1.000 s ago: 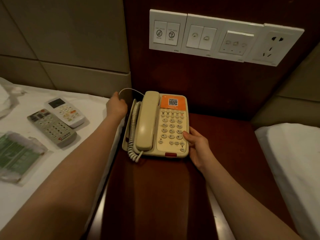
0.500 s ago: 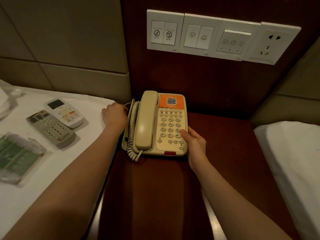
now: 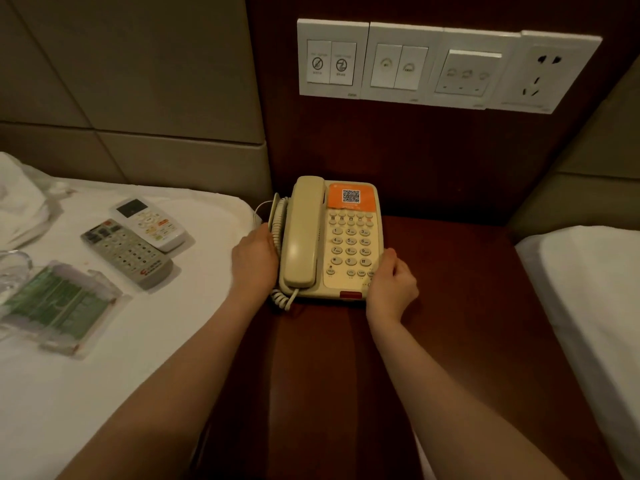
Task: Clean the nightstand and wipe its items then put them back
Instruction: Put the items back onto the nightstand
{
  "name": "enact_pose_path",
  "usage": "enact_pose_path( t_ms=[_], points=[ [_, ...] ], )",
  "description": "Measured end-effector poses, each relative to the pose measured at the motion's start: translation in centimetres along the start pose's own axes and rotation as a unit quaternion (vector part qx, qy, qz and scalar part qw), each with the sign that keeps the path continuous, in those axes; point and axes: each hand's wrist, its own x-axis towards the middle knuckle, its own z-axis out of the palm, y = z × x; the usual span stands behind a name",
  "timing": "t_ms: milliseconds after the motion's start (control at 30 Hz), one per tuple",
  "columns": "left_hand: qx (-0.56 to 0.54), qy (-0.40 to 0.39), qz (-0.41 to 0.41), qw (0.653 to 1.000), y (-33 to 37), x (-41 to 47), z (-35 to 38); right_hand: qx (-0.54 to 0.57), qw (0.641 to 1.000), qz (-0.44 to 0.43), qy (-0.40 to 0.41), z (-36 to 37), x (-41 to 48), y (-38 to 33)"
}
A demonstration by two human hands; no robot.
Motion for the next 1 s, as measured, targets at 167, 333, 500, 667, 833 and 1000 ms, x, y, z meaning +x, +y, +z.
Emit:
enact_pose_path(
  t_ms=[167,333,500,667,833,1000],
  points=[
    [-0.052,-0.006,-0.003,0.999,0.4,-0.3,-0.5,-0.031,0.999,-0.015,-0.028,-0.8,0.3,0.2],
    [-0.089,-0.030,-0.021,0.995,0.8,-1.0,-1.2,-0.043,0.998,-0.016,-0.053,-1.2,0.2,-0.2],
    [-0.076,-0.117,-0.070,0.988,1.3,-1.4,-3.2,-0.060,0.993,0.031,-0.100,-2.2,-0.2,-1.6],
    [-0.080,-0.162,-0.101,0.978,1.8,-4.4,-5.5,-0.191,0.970,0.011,-0.147,-2.5,-0.6,-3.6],
    [-0.120,-0.110,-0.145,0.976,2.9,-7.0,-9.6,-0.252,0.955,-0.077,-0.140,-3.4,-3.1,-5.6],
    [-0.198,-0.068,-0.167,0.963,1.9,-9.4,-13.5,-0.230,0.955,-0.114,-0.146,-2.7,-7.9,-7.8]
  ],
)
